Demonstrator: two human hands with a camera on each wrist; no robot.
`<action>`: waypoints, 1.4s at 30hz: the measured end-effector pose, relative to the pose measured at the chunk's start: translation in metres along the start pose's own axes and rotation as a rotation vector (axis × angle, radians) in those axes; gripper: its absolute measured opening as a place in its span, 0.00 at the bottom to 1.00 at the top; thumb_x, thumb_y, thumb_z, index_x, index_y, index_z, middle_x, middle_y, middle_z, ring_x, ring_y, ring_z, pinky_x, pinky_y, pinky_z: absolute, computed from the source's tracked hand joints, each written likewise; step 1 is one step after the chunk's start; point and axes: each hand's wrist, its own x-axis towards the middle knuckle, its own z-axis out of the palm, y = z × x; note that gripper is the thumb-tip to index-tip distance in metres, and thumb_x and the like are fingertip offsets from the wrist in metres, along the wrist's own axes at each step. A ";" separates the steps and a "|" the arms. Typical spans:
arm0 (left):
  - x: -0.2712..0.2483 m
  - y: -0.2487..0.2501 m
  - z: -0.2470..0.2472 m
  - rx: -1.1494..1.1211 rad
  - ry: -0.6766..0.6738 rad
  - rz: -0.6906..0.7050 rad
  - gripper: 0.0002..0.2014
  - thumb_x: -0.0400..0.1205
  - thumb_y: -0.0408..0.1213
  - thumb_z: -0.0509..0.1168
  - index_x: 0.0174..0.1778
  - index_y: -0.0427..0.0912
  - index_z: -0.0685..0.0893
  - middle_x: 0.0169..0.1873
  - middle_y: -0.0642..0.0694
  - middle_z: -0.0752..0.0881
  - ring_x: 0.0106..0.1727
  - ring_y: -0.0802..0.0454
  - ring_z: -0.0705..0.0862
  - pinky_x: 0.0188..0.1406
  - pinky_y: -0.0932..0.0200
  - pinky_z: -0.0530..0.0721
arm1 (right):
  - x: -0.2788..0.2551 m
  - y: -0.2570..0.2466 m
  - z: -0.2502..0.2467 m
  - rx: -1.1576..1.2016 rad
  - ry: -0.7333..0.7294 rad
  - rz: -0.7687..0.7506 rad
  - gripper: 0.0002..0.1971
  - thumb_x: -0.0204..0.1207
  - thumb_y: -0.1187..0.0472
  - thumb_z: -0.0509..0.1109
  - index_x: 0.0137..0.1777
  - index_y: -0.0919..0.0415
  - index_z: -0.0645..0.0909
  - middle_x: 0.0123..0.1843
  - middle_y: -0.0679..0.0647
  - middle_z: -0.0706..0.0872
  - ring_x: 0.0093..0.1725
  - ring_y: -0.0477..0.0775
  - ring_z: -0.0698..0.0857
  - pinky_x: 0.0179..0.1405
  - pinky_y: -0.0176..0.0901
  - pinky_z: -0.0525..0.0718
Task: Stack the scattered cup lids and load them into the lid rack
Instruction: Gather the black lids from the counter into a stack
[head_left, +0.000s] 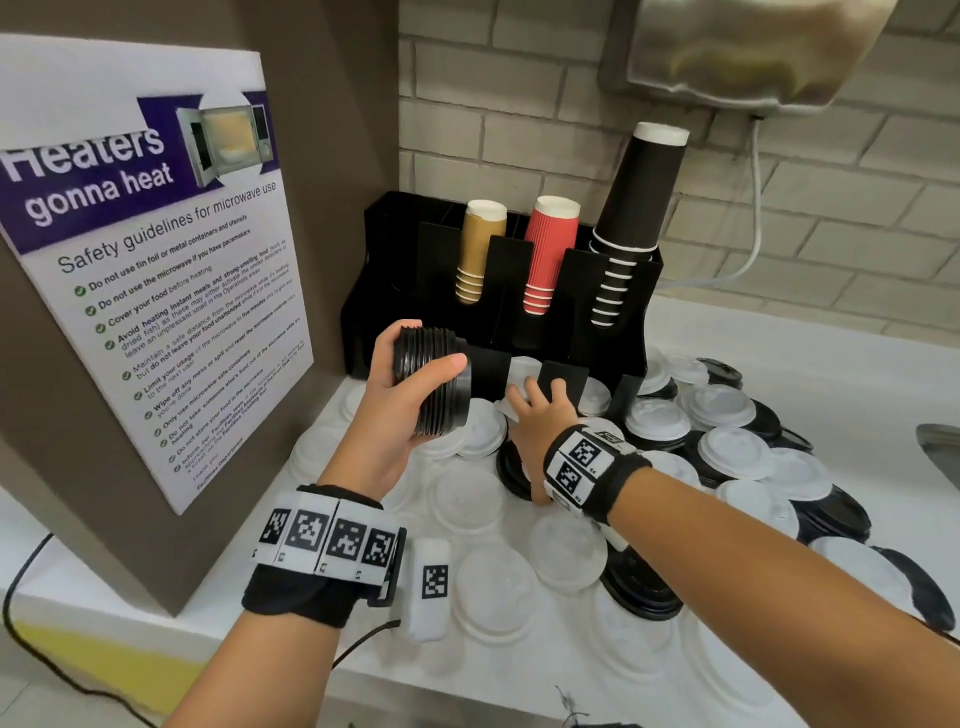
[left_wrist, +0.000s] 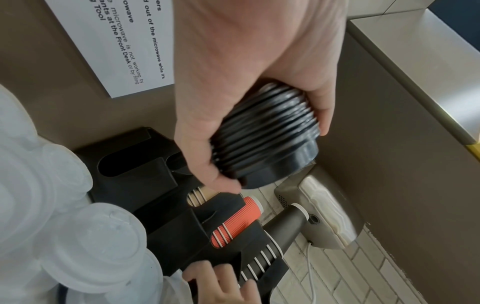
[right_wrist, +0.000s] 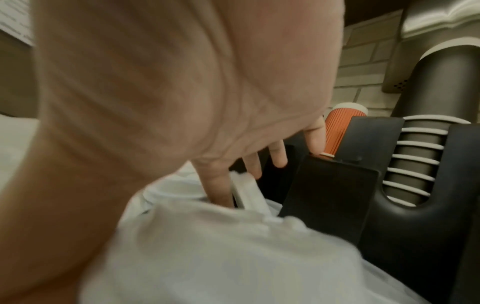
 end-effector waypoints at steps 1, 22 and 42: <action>0.000 0.000 0.000 0.000 0.002 0.003 0.22 0.78 0.37 0.71 0.64 0.60 0.75 0.56 0.51 0.81 0.53 0.50 0.83 0.35 0.56 0.86 | 0.001 0.001 0.002 0.006 -0.015 -0.008 0.46 0.61 0.39 0.77 0.79 0.52 0.67 0.83 0.58 0.47 0.81 0.67 0.47 0.74 0.69 0.56; -0.006 -0.029 0.022 -0.030 0.053 0.019 0.22 0.77 0.39 0.73 0.65 0.58 0.76 0.55 0.50 0.84 0.48 0.56 0.89 0.36 0.56 0.86 | -0.026 0.046 0.021 2.008 0.457 -0.040 0.35 0.64 0.55 0.84 0.68 0.52 0.69 0.53 0.50 0.84 0.50 0.46 0.86 0.48 0.31 0.84; 0.006 -0.025 0.031 -0.004 -0.162 -0.059 0.28 0.65 0.51 0.77 0.62 0.65 0.79 0.60 0.49 0.86 0.58 0.47 0.88 0.46 0.44 0.88 | -0.066 0.048 0.005 2.058 0.521 -0.382 0.33 0.66 0.62 0.79 0.71 0.42 0.76 0.66 0.53 0.81 0.64 0.57 0.83 0.64 0.66 0.82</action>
